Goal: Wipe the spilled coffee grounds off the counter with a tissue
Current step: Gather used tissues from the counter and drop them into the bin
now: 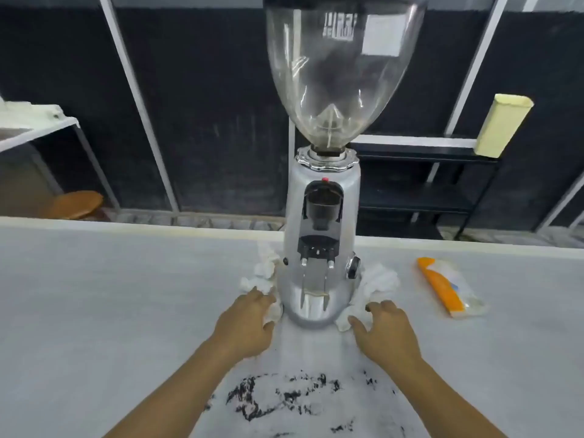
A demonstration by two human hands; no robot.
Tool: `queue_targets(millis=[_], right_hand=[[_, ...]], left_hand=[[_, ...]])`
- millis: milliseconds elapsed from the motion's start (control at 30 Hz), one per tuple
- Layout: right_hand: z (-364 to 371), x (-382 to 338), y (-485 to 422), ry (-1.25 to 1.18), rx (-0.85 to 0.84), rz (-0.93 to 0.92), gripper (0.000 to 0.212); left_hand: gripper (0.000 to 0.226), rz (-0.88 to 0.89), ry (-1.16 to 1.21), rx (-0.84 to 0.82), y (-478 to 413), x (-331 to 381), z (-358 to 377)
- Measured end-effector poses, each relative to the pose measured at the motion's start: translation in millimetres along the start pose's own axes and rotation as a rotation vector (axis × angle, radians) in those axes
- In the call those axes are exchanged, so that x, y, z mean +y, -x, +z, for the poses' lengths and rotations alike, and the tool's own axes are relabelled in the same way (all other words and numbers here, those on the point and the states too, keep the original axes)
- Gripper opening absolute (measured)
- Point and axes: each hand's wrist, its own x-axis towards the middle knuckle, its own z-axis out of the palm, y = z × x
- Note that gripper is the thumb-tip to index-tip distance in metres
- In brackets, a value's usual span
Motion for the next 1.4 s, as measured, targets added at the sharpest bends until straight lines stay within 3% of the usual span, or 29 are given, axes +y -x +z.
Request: queue_targets(millis=[133,267,433,633,800,900,967,1033,1100,1200,1333,1400], right_hand=[[30.7,4.3,-5.9,0.095,0.08,-0.018,0.042],[29.7,12.3,-14.0,-0.058,0.171,-0.011,0.012],[16.5,26.3,-10.4,-0.164,0.089,-0.092,0.042],[-25.3,32.9,36.8,-0.467,0.046,-0.129,0.042],[-66.9,-7.8,112.4,-0.981,-0.284,-0.032,0.01],[-68.7,-40.5,171.0,-1.225,-0.524,-0.027,0.022],[-59.2,-63.9,217.3,-1.284,-0.692,-0.115,0.022],[-41.0,-89.4,266.2,-1.207,-0.795,-0.23,0.007],[8.9,-112.9,315.0,-1.076,-0.825,-0.264,0.02],[125.5,-127.9,370.9,-0.803,-0.743,-0.312,0.04],[342.5,-115.7,410.7,-0.643,-0.705,0.045,0.055],[428.6,-106.3,415.4,-0.579,-0.659,0.107,0.039]], left_hand=[[0.038,0.011,0.007,0.105,-16.6,-11.5,33.4],[0.019,-0.038,0.056,0.199,-23.8,-18.7,44.9],[0.007,-0.105,0.123,0.238,-20.3,-16.2,40.3],[0.008,-0.346,0.396,0.337,64.0,4.1,13.4],[0.017,-0.378,0.636,0.43,191.8,12.9,-9.5],[0.027,-0.427,0.71,0.428,269.8,0.4,-9.8],[0.029,-0.445,0.769,0.421,320.4,-17.5,-2.2],[0.028,-0.471,0.816,0.415,365.2,-41.5,15.8],[0.029,-0.517,0.851,0.404,405.7,-76.8,53.2],[0.023,-0.573,0.832,0.326,444.0,-137.1,141.4],[0.032,-0.664,0.752,0.207,465.4,-227.2,307.3],[0.035,-0.727,0.725,0.187,461.9,-265.3,386.8]])
